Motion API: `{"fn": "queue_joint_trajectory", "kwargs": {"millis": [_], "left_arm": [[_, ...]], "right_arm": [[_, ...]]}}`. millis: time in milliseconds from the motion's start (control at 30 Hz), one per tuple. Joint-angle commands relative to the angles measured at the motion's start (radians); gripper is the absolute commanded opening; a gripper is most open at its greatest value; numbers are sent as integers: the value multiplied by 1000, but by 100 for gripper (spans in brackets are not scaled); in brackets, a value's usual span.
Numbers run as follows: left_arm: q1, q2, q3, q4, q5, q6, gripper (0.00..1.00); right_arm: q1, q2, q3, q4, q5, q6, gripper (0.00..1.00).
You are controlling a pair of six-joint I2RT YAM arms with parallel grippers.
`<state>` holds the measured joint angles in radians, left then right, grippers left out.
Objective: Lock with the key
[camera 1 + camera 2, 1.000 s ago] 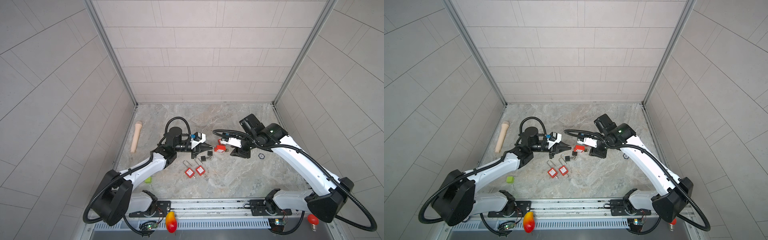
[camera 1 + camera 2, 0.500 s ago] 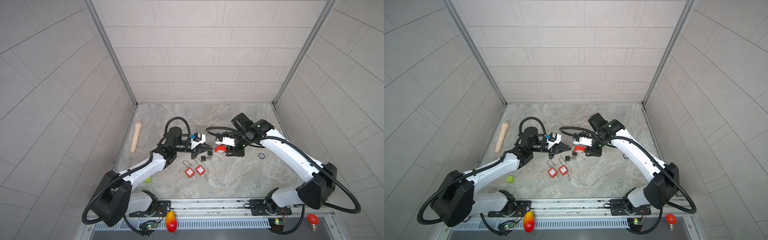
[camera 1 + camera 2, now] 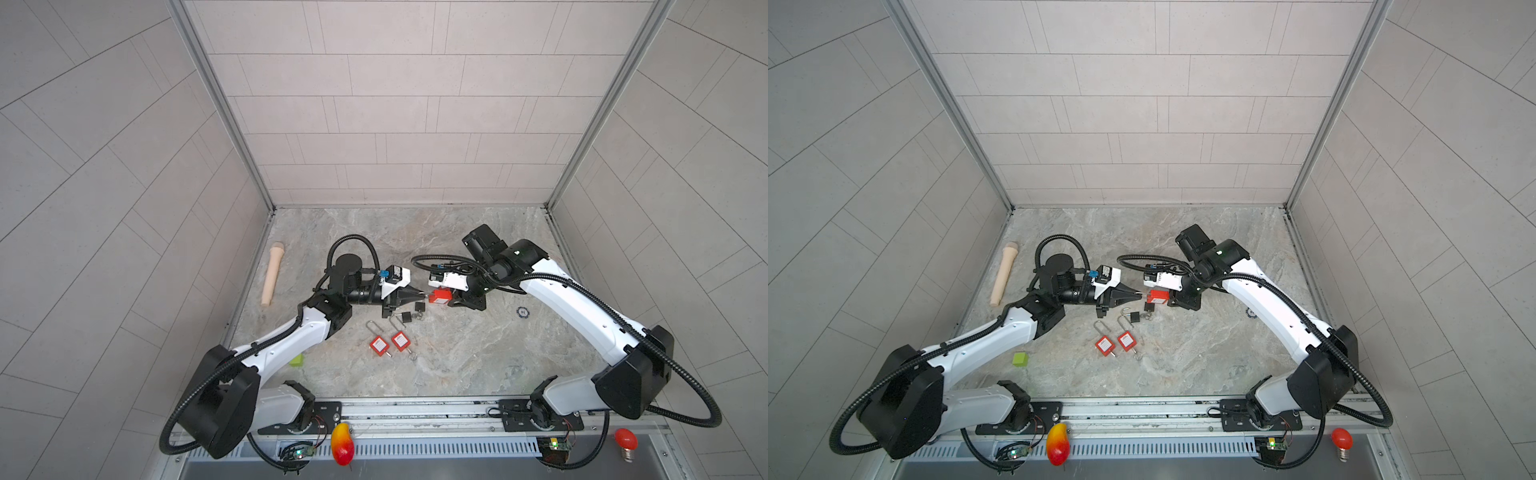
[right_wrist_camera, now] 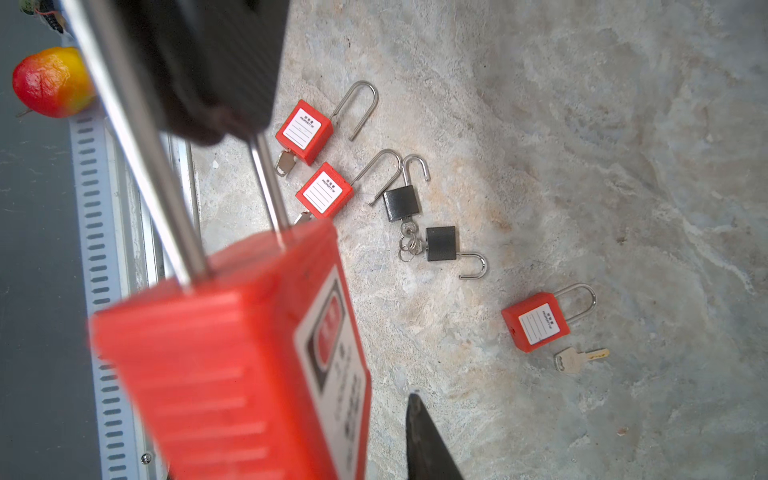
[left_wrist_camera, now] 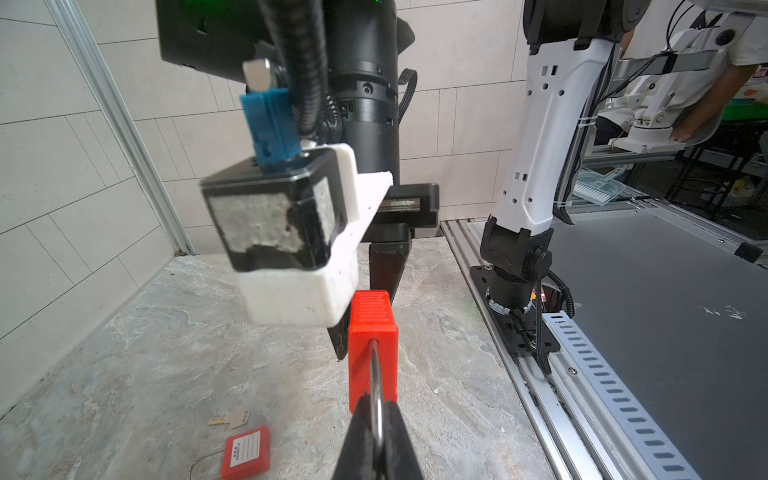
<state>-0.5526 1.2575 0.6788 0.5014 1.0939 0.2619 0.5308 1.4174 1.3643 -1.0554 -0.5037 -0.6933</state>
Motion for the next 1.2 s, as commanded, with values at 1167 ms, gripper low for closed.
{"fn": "queue_joint_trajectory", "kwargs": {"millis": [1167], "left_arm": [[-6, -37, -9, -24, 14, 45, 0]], "right_arm": [[-3, -117, -77, 41, -50, -66, 7]]}}
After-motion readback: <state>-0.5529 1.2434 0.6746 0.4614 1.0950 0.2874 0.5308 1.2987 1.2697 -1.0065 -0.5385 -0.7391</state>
